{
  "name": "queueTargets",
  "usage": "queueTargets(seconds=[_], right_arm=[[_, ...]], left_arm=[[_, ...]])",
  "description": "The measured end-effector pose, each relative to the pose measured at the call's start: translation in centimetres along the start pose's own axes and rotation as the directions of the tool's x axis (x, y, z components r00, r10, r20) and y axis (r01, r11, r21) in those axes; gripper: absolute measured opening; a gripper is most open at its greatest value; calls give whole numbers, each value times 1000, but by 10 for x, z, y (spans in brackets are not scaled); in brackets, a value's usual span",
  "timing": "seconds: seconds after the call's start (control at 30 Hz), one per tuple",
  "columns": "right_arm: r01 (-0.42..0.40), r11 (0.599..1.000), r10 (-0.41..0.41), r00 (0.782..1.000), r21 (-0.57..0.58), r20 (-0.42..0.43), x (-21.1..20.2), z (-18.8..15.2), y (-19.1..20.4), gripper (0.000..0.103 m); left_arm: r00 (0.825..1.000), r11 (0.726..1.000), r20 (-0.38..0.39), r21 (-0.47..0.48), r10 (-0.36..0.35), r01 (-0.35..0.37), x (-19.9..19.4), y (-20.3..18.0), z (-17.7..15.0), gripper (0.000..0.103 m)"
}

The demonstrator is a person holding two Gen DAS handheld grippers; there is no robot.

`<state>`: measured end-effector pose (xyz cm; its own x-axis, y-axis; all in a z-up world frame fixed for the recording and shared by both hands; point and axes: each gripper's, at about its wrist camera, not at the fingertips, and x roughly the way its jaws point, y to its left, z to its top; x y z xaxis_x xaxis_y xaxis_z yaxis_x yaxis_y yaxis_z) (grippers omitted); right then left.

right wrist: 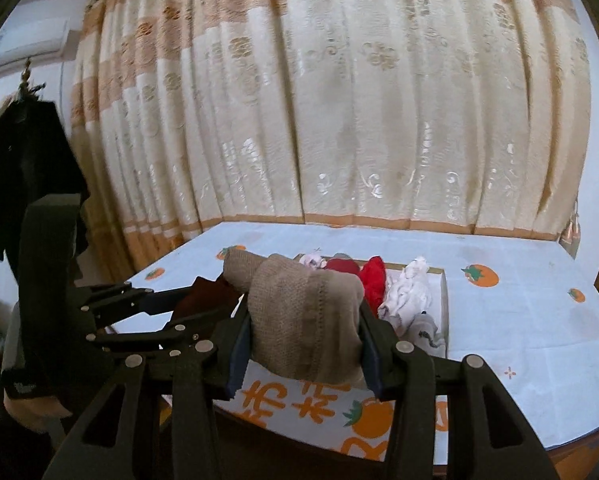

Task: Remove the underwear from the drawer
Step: 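Carry both held garments over the cardboard tray and lower them in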

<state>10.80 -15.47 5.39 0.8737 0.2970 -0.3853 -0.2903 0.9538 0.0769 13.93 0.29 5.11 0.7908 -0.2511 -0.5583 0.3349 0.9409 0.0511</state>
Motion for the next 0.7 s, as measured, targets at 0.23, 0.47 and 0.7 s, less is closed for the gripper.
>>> queueTargets(seconds=[0.23, 0.47, 0.7], right_arm=[[26, 998, -26, 1000, 58, 7, 15, 7, -16, 49], [53, 996, -54, 999, 77, 4, 26, 9, -25, 49], [90, 992, -90, 996, 86, -5, 42, 10, -37, 49]], left_arm=[[998, 999, 40, 0, 45, -45, 11, -3, 14, 37], [998, 998, 33, -26, 62, -61, 30, -2, 21, 37], [999, 998, 7, -46, 53, -53, 53, -6, 23, 37]])
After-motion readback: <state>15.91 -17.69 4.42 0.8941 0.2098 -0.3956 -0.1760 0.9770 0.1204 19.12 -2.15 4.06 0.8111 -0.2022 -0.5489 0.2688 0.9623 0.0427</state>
